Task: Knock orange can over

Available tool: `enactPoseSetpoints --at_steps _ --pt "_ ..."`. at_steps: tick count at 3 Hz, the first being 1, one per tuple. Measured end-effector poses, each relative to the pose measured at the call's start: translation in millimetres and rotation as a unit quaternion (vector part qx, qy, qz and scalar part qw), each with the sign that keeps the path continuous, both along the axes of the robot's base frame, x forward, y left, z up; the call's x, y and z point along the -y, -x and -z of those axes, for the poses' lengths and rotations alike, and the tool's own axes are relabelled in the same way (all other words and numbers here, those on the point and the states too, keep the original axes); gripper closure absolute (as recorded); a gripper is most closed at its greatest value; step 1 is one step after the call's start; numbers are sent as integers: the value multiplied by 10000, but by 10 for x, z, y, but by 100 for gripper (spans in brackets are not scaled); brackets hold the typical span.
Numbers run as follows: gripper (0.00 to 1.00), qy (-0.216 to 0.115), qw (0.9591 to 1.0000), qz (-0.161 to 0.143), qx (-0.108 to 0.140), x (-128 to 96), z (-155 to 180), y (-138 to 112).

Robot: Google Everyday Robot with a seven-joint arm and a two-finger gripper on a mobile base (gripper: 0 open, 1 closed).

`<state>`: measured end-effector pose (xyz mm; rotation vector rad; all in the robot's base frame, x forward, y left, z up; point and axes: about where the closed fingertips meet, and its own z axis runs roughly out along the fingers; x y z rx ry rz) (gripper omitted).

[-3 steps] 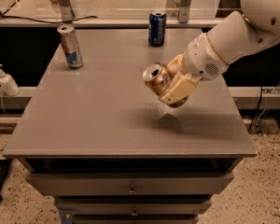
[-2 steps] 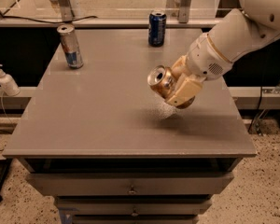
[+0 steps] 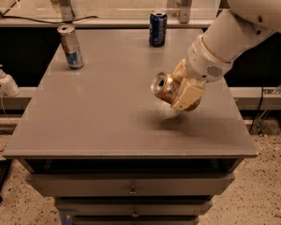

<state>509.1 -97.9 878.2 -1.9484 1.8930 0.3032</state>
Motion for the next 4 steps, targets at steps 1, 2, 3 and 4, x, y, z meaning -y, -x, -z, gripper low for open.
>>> enactPoseSetpoints --at_steps 1,2,3,4 --pt "100 321 9994 5 87 20 35 -37" --pt "100 609 9980 -8 151 16 88 -87" --pt "100 937 9953 -144 204 -18 144 -112" --pt "83 1250 9913 -391 160 -124 276 -41"
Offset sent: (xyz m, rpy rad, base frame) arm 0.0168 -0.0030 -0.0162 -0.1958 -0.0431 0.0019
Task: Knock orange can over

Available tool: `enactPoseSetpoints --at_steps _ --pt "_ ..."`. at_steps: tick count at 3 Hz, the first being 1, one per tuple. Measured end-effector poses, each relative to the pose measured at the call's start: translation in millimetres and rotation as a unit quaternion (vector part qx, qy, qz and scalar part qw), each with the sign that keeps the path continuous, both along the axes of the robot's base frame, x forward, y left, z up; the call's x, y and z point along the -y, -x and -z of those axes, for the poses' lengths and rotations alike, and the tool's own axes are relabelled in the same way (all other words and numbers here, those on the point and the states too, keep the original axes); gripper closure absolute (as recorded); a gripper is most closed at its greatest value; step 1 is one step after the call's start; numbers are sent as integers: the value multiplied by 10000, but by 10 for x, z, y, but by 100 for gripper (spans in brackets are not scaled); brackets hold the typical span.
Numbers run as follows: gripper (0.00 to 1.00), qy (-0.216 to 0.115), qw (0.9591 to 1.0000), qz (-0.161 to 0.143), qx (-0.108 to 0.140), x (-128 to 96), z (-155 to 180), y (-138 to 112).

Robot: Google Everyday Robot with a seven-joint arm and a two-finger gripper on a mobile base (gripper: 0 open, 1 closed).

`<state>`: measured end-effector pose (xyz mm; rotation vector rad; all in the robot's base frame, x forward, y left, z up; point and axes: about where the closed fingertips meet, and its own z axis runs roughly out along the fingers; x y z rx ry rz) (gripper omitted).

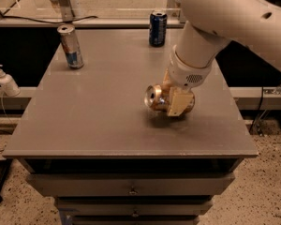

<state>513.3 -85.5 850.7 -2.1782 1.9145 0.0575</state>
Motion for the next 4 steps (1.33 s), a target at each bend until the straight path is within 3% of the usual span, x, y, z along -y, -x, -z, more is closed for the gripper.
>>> enactPoseSetpoints --at_steps 3,4 --pt "15 245 9994 -203 -170 -72 166 102" --pt "0 278 9991 -219 -241 -62 203 112"
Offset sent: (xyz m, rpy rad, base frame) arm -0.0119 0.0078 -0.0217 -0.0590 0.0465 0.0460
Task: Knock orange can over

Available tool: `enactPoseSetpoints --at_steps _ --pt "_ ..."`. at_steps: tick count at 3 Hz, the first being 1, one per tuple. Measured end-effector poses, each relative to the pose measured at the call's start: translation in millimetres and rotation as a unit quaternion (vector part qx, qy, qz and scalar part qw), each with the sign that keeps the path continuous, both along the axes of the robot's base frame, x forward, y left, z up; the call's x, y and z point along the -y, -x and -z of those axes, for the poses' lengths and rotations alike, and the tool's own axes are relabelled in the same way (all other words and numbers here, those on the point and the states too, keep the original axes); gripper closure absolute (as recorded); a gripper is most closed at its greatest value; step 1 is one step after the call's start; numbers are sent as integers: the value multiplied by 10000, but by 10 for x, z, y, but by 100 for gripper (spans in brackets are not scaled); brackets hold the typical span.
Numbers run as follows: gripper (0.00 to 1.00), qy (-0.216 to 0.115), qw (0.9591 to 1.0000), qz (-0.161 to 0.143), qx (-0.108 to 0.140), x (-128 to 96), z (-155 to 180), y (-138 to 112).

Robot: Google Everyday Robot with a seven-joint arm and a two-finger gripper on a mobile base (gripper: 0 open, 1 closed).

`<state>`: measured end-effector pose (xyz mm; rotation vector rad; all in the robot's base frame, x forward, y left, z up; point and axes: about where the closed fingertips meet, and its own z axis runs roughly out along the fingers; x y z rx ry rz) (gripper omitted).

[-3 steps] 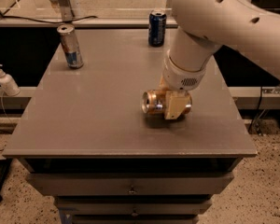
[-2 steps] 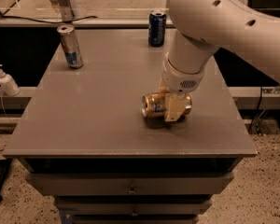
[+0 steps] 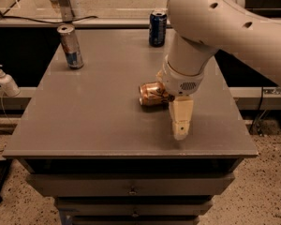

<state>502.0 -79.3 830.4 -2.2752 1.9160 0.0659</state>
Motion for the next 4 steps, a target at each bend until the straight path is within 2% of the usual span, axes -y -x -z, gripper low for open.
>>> enactPoseSetpoints --at_steps 1,2,3,4 --pt "0 3 10000 7 -6 5 3 -1" --pt "0 -123 9996 236 38 124 -62 -106" --pt "0 -573 9954 756 103 444 -231 -296" --pt "0 -1165 9851 1249 195 842 -525 -436"
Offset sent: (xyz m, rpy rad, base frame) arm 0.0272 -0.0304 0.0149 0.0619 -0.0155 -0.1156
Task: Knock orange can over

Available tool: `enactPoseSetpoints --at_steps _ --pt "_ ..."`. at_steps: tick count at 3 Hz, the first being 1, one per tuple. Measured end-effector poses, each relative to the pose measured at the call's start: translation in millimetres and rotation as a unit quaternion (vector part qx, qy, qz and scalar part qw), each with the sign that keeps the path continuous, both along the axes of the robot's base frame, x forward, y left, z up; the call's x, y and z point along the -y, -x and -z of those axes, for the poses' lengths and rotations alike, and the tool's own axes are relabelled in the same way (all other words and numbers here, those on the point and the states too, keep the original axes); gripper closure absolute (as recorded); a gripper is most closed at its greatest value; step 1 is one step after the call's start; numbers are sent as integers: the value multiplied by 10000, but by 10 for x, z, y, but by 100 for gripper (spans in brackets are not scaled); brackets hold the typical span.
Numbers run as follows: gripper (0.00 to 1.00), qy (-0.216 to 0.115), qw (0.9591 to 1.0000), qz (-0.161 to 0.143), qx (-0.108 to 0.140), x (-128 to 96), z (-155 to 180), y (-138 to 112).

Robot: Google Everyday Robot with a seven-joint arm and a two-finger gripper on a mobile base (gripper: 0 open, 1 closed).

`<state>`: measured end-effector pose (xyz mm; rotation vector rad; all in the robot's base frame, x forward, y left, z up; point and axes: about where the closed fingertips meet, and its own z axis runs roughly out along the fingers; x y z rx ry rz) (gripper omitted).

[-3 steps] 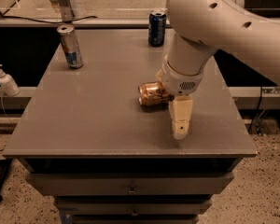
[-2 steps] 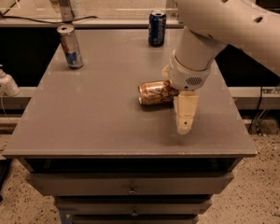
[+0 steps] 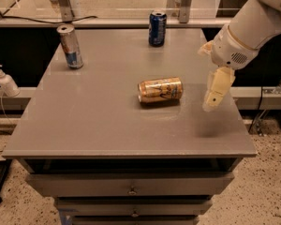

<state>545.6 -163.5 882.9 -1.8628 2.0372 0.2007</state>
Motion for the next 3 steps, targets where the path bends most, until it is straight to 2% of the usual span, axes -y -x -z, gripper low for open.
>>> enactPoseSetpoints --at_steps 1,2,3 --pt "0 -825 9956 433 109 392 -350 9" --pt "0 -1672 9824 804 208 671 -697 235" --pt "0 -1949 9771 829 221 655 -796 294"
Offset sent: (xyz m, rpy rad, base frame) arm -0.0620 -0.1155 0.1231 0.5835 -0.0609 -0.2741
